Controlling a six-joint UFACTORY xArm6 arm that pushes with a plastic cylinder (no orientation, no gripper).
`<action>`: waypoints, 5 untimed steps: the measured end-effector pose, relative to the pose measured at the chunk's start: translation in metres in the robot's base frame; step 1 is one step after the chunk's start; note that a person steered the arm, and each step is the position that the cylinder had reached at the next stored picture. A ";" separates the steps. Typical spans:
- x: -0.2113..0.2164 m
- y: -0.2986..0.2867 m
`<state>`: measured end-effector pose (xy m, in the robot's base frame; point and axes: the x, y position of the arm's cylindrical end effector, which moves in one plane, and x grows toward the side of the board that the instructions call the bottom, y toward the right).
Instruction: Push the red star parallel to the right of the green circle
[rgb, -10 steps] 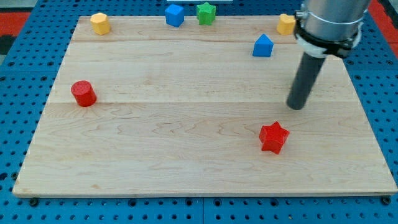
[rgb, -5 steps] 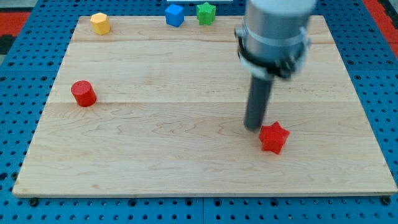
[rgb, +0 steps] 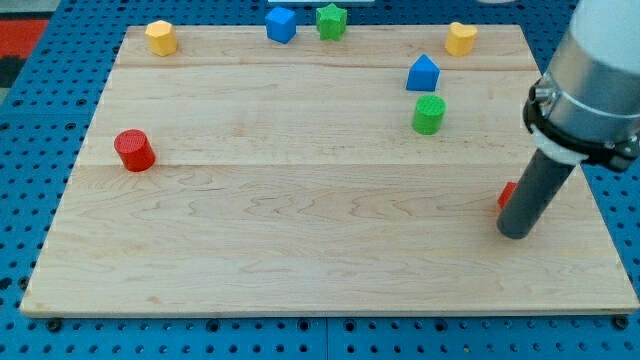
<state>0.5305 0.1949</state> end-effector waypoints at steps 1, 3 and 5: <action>0.025 0.005; -0.027 0.004; -0.035 0.008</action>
